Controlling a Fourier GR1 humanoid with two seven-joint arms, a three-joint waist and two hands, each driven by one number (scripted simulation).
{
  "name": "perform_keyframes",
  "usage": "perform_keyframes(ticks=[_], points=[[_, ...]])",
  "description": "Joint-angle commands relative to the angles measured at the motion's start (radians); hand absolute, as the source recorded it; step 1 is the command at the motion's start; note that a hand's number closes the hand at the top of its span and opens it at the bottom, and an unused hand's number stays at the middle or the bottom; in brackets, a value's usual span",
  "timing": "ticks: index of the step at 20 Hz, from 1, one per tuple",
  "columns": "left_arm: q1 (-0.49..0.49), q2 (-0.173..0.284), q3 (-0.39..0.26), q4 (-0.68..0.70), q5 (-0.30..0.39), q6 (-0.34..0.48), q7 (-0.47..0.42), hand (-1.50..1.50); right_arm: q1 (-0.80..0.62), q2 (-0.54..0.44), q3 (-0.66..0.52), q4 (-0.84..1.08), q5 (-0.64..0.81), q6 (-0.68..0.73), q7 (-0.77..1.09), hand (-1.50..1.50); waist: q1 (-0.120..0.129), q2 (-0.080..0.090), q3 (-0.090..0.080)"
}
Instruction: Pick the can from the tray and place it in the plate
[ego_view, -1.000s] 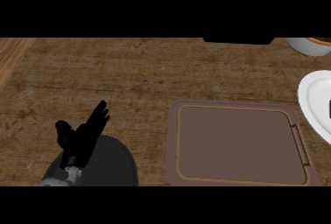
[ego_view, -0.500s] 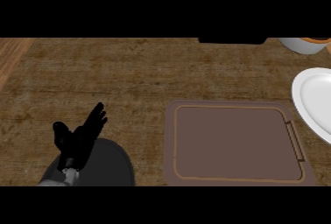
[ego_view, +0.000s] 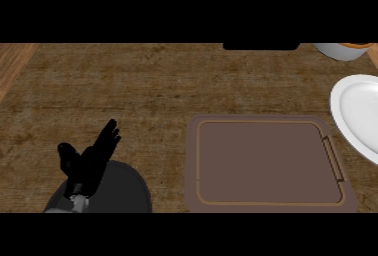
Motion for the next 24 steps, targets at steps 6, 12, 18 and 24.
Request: perform_keyframes(ticks=[6,12,18,24], points=[[0.016,-0.052,-0.028,0.054,-0.040,0.038,0.002,0.00,-0.005,-0.041,0.010,0.153,-0.400,-0.224,-0.360,-1.50,-0.009,0.003,-0.004],[0.016,-0.030,-0.015,0.014,-0.025,0.023,0.043,0.00,0.009,-0.010,0.049,0.023,-0.560,-0.385,-0.506,-1.50,-0.014,-0.001,-0.004],[-0.019,-0.021,0.036,0.067,-0.009,0.012,0.044,0.00,0.115,0.133,0.156,-0.243,-0.805,-0.367,-0.578,-1.50,-0.045,-0.012,-0.009],[0.054,-0.002,0.045,0.039,-0.001,-0.026,0.012,0.00,0.335,0.269,0.362,-0.579,-1.017,-0.261,-0.634,-1.50,-0.039,-0.012,-0.009]])
